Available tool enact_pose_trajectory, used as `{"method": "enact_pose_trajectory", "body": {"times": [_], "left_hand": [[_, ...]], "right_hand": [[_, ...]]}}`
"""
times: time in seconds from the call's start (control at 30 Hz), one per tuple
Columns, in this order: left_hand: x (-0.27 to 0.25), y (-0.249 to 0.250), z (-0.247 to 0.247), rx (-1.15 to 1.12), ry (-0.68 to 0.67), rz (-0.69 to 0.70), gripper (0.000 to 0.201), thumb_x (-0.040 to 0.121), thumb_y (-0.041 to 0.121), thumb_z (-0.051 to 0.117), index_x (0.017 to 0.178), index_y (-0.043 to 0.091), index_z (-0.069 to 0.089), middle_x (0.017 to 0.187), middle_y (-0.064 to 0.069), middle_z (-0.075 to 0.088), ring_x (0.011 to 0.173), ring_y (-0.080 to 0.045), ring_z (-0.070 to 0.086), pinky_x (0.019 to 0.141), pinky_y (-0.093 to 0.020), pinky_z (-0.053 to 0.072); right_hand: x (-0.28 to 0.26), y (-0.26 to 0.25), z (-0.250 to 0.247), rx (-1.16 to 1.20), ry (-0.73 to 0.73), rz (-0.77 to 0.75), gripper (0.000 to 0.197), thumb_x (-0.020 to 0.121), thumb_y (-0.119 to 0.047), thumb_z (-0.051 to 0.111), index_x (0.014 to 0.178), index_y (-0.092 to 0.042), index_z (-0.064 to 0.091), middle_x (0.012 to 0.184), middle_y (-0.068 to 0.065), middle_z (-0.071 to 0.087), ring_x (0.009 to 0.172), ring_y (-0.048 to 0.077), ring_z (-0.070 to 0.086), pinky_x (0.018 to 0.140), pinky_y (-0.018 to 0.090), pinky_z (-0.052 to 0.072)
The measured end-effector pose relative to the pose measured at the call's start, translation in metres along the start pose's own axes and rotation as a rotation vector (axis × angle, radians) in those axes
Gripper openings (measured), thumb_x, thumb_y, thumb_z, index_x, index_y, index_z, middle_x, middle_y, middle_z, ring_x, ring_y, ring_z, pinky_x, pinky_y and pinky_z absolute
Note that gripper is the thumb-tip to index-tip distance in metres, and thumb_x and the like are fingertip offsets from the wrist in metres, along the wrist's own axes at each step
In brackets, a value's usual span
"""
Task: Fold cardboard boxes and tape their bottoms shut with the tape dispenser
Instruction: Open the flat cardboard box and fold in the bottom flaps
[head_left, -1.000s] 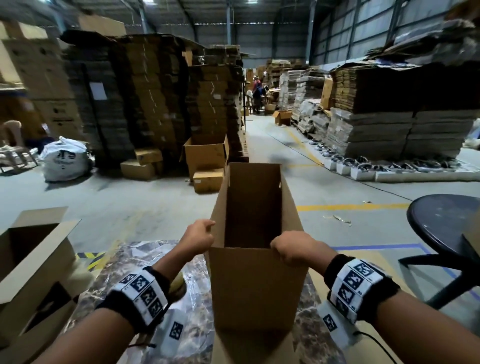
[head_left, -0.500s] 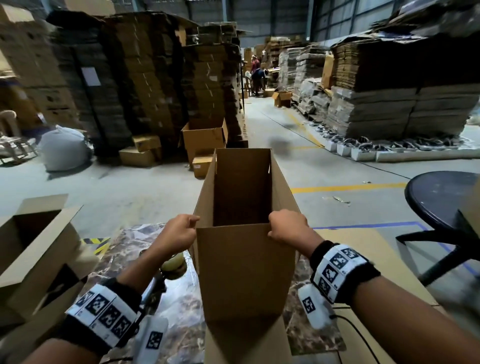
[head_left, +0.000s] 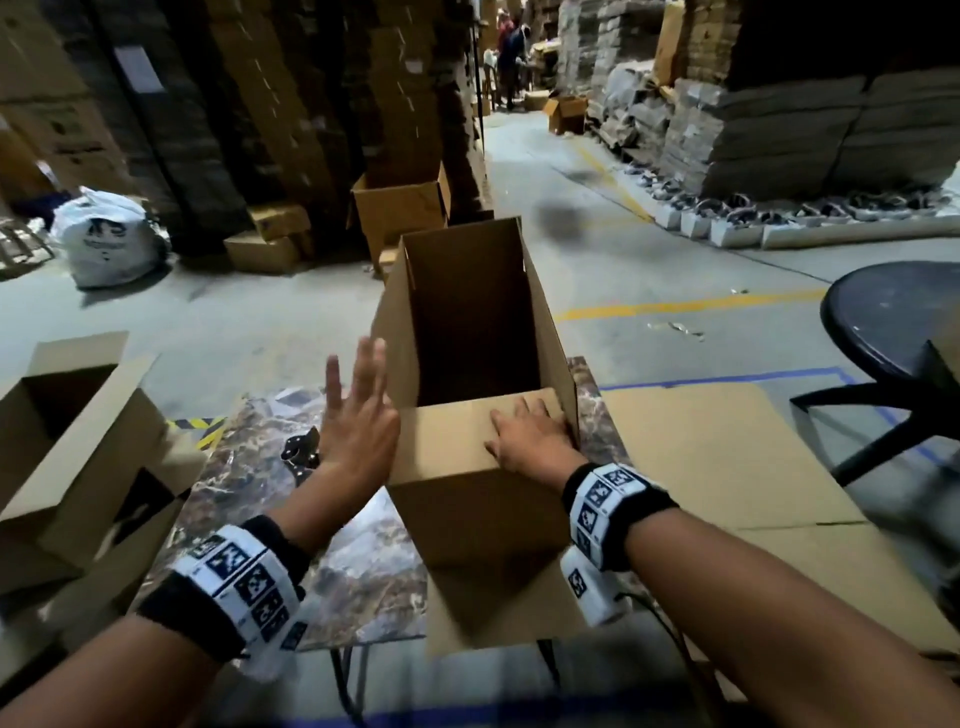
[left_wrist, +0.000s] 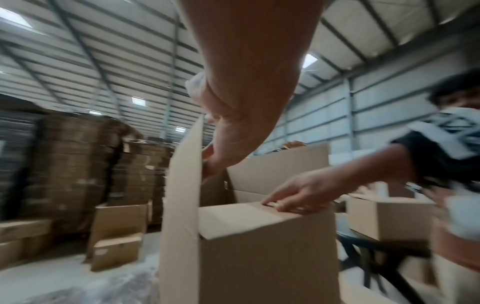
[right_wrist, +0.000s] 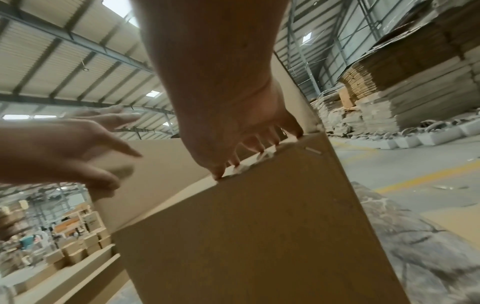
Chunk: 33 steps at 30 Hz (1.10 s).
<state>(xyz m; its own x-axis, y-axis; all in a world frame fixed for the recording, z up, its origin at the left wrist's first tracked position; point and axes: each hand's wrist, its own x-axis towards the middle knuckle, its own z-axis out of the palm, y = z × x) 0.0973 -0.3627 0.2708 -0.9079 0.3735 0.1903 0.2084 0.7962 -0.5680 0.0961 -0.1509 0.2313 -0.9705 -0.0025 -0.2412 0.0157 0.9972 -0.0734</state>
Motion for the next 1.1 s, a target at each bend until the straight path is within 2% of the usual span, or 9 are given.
{"method": "enact_pose_trajectory", "body": {"times": [0.07, 0.13, 0.2, 0.33, 0.43, 0.57, 0.7, 0.93, 1.1], "left_hand": [[-0.005, 0.027, 0.007, 0.032, -0.120, 0.157, 0.039, 0.099, 0.023, 0.043, 0.132, 0.010, 0.058, 0.158, -0.029, 0.014, 0.148, -0.046, -0.001, 0.116, -0.064, -0.005], [-0.018, 0.048, 0.013, -0.094, -0.293, 0.251, 0.038, 0.101, 0.013, 0.038, 0.134, 0.004, 0.054, 0.145, -0.026, 0.043, 0.138, -0.042, 0.035, 0.115, -0.052, 0.025], [-0.018, 0.054, 0.024, -0.381, -0.390, 0.218, 0.039, 0.098, 0.013, 0.038, 0.134, 0.000, 0.047, 0.134, -0.022, 0.050, 0.125, -0.037, 0.048, 0.107, -0.044, 0.036], [0.011, 0.056, 0.037, -0.878, -0.485, 0.046, 0.057, 0.086, 0.043, 0.020, 0.124, 0.009, 0.048, 0.130, -0.025, 0.052, 0.125, -0.040, 0.046, 0.108, -0.046, 0.033], [0.016, 0.075, 0.041, -0.779, -0.495, 0.002, 0.063, 0.097, 0.056, 0.026, 0.140, 0.013, 0.040, 0.151, -0.022, 0.033, 0.140, -0.038, 0.027, 0.115, -0.048, 0.021], [0.020, 0.069, 0.034, -0.664, -0.419, 0.040, 0.061, 0.098, 0.057, 0.034, 0.138, 0.013, 0.045, 0.151, -0.023, 0.034, 0.143, -0.037, 0.026, 0.118, -0.046, 0.014], [0.035, 0.025, -0.012, -0.511, -0.115, 0.123, 0.047, 0.097, 0.045, 0.047, 0.136, 0.018, 0.049, 0.160, -0.016, 0.024, 0.151, -0.032, 0.004, 0.121, -0.051, -0.003], [0.127, -0.061, -0.039, -0.682, -0.192, 0.260, 0.056, 0.094, 0.047, 0.055, 0.142, 0.019, 0.047, 0.143, -0.008, 0.048, 0.141, -0.027, 0.031, 0.107, -0.047, 0.040], [0.190, -0.092, -0.002, -0.657, -0.277, 0.240, 0.049, 0.094, 0.047, 0.056, 0.132, 0.015, 0.054, 0.127, -0.012, 0.055, 0.119, -0.027, 0.046, 0.099, -0.044, 0.044]], "right_hand": [[0.004, 0.001, -0.001, -0.012, -0.030, 0.004, 0.049, 0.099, -0.050, 0.040, 0.140, -0.024, 0.042, 0.148, 0.018, 0.034, 0.136, 0.041, 0.029, 0.105, 0.063, 0.031], [0.009, 0.007, 0.002, -0.002, -0.065, 0.001, 0.047, 0.099, -0.048, 0.041, 0.138, -0.022, 0.045, 0.150, 0.019, 0.034, 0.136, 0.040, 0.031, 0.105, 0.061, 0.035], [0.011, 0.013, 0.009, 0.028, -0.106, -0.001, 0.048, 0.100, -0.050, 0.038, 0.138, -0.022, 0.045, 0.154, 0.021, 0.029, 0.140, 0.038, 0.029, 0.109, 0.059, 0.032], [0.007, 0.021, 0.035, 0.022, -0.064, 0.019, 0.059, 0.101, -0.056, 0.017, 0.154, -0.028, 0.022, 0.162, 0.018, 0.013, 0.150, 0.033, 0.011, 0.117, 0.060, 0.008], [0.002, 0.021, 0.042, -0.002, -0.013, 0.034, 0.060, 0.102, -0.054, 0.014, 0.156, -0.027, 0.017, 0.164, 0.016, 0.007, 0.152, 0.031, 0.004, 0.119, 0.057, 0.004], [0.001, 0.020, 0.039, -0.012, -0.025, 0.036, 0.059, 0.102, -0.055, 0.016, 0.154, -0.028, 0.022, 0.162, 0.018, 0.015, 0.150, 0.034, 0.011, 0.118, 0.057, 0.007], [0.006, 0.019, 0.020, -0.011, -0.178, 0.026, 0.058, 0.099, -0.059, 0.022, 0.146, -0.027, 0.035, 0.154, 0.018, 0.033, 0.142, 0.036, 0.030, 0.114, 0.059, 0.017], [0.018, -0.007, -0.049, -0.044, -0.368, 0.040, 0.037, 0.091, -0.043, 0.062, 0.112, -0.014, 0.070, 0.106, 0.005, 0.073, 0.095, 0.022, 0.070, 0.088, 0.041, 0.057], [0.039, -0.021, -0.084, -0.134, -0.410, 0.052, 0.045, 0.085, -0.035, 0.073, 0.122, -0.009, 0.066, 0.122, 0.007, 0.066, 0.113, 0.027, 0.062, 0.087, 0.036, 0.050]]}}
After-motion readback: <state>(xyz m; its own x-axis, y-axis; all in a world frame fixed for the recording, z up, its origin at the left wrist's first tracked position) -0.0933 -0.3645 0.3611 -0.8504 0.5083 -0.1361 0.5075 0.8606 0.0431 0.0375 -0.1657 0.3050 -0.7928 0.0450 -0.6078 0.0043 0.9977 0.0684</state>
